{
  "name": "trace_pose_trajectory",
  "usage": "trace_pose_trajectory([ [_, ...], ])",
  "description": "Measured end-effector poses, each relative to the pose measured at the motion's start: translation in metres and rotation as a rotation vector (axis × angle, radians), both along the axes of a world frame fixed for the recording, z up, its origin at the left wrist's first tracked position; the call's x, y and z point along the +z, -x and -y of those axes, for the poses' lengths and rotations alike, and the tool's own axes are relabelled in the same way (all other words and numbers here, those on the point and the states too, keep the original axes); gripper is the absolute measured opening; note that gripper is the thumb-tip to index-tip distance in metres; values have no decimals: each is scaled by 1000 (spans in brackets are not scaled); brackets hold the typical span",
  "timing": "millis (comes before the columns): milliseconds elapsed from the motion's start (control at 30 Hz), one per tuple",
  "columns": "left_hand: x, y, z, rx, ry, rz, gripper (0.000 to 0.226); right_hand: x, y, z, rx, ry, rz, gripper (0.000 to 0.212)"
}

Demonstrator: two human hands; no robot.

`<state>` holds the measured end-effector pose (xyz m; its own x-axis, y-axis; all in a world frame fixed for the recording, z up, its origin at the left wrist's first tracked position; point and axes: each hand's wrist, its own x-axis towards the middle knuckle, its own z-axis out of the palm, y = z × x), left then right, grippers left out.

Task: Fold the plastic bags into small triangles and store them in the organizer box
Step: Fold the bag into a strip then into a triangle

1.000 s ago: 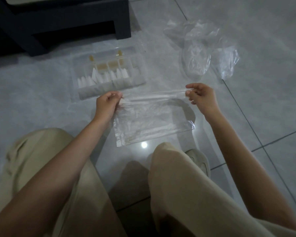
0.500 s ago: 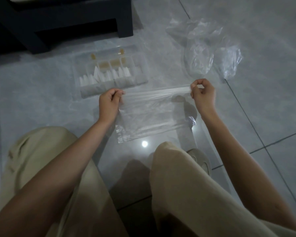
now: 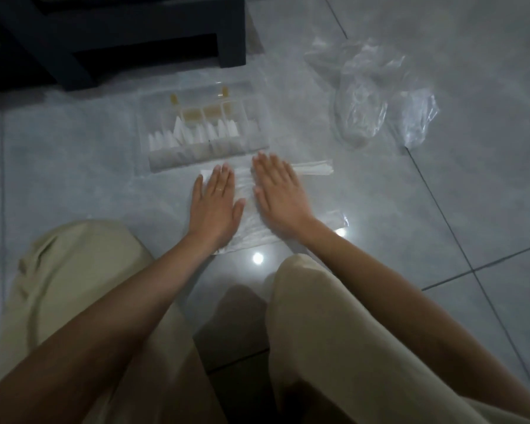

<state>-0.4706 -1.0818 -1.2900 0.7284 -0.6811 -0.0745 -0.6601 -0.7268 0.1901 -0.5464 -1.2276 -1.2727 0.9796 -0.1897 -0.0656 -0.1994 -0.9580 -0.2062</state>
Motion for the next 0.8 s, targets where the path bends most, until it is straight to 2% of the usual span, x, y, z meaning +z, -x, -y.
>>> trace_pose_trajectory([
  [67,-6,3,-3,-26,-54,-10,66,-12,2,-5,72,24,-79,72],
  [133,-8,3,-5,-30,-104,-5,71,-21,8,1,45,0,-101,75],
  [233,-7,0,-10,-11,-154,-11,77,-24,24,25,-104,-16,-85,73],
  [367,-4,-7,-18,26,-183,-39,81,-23,46,68,-430,-26,-109,66],
  [433,-3,-6,-18,43,-169,-26,79,-18,51,75,-482,-15,-103,67],
  [467,-2,-2,-16,15,-146,-9,78,-15,52,73,-425,6,-67,67],
  [533,-1,13,-11,-171,-106,61,80,-11,56,60,-155,43,-8,64],
  [633,-8,35,-9,-436,-121,121,73,-17,65,40,200,59,-33,60],
  [700,-11,36,-12,-421,-126,89,73,-24,71,46,197,55,-67,57],
  [800,-12,30,-18,-433,-139,34,77,-23,83,72,81,43,-94,55],
])
